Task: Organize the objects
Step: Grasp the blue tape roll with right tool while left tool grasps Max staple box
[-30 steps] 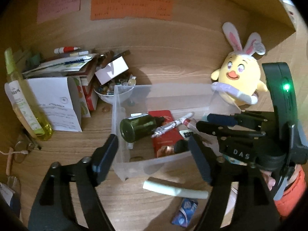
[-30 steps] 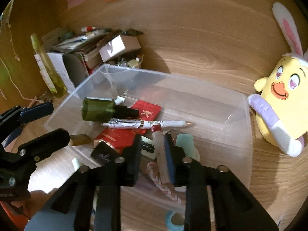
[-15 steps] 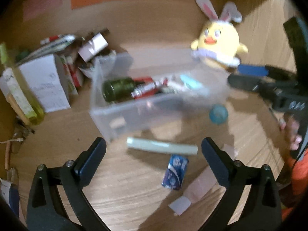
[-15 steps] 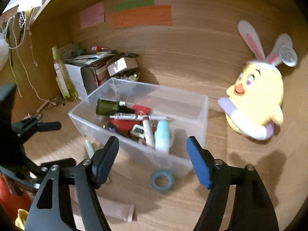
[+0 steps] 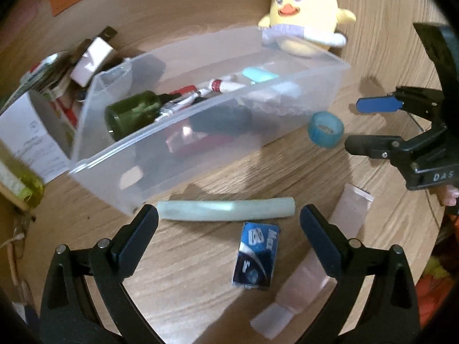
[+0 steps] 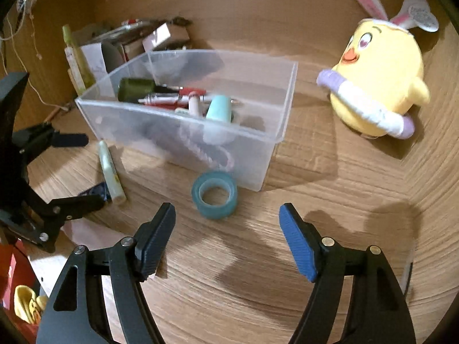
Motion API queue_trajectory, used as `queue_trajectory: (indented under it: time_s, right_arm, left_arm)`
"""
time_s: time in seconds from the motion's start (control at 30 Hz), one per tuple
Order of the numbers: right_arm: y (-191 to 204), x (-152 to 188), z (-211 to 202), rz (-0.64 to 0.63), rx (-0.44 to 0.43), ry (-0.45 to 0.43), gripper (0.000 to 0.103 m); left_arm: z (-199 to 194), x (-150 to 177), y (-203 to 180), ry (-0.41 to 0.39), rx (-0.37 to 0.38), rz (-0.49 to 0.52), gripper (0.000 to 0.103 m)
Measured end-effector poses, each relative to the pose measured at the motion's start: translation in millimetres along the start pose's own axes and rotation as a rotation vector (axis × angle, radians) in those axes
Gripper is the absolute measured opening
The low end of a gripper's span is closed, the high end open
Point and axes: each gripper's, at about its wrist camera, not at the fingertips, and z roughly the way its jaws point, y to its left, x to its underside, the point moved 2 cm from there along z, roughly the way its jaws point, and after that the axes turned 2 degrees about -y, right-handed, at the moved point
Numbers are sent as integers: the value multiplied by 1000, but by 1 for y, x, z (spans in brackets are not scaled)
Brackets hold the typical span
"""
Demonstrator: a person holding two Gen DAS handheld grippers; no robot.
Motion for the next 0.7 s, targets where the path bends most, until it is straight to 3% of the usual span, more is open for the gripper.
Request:
queue_trajectory:
  time_s: [0.23, 0.3, 0.33, 0.43, 0.57, 0.7]
  right_arm:
    - [5, -7, 20, -3, 3, 25, 69]
    - [7, -9, 26, -7, 0, 35, 59]
    - [8, -8, 27, -9, -5, 39, 49]
    - [11, -9, 28, -20, -2, 30, 35]
    - [15, -7, 26, -22, -13, 27, 36]
    - [17, -3, 20, -24, -28, 20, 36]
  left_arm:
    - [12, -8, -6, 1, 10, 27, 100]
    - [13, -9, -7, -5, 7, 27, 98]
    - [12, -9, -7, -9, -2, 31, 95]
    - [10, -8, -5, -15, -10, 21, 89]
    - [5, -3, 0, -6, 1, -20, 85]
    - [3, 11, 5, 58, 59, -90, 69]
